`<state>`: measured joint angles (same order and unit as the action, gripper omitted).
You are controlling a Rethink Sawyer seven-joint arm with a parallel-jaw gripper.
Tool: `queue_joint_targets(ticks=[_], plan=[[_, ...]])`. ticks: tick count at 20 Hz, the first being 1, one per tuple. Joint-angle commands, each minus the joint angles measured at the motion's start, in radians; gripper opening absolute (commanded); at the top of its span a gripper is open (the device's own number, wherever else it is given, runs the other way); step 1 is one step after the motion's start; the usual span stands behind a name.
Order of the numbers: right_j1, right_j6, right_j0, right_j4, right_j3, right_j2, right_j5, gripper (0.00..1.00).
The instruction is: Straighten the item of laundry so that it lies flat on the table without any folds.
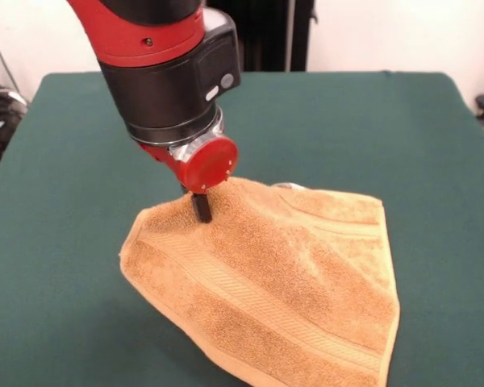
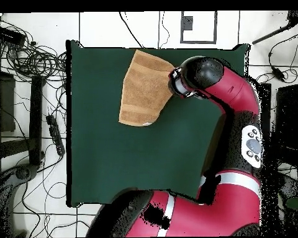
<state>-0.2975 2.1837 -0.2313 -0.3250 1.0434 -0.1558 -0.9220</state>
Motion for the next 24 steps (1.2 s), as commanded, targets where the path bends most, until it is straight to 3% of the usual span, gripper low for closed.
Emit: queue_joint_targets(ticks=[1,7,17,24], plan=[[-0.05,-0.052,0.025,0.042,0.293,0.138,0.124,0.0],[-0.076,-0.026,0.042,0.094,0.416,0.16,0.297,0.0],[-0.048,0.024,0.079,0.196,0.426,0.141,0.438,0.0],[0.006,0.007,0.075,0.257,0.376,0.123,0.411,0.0]])
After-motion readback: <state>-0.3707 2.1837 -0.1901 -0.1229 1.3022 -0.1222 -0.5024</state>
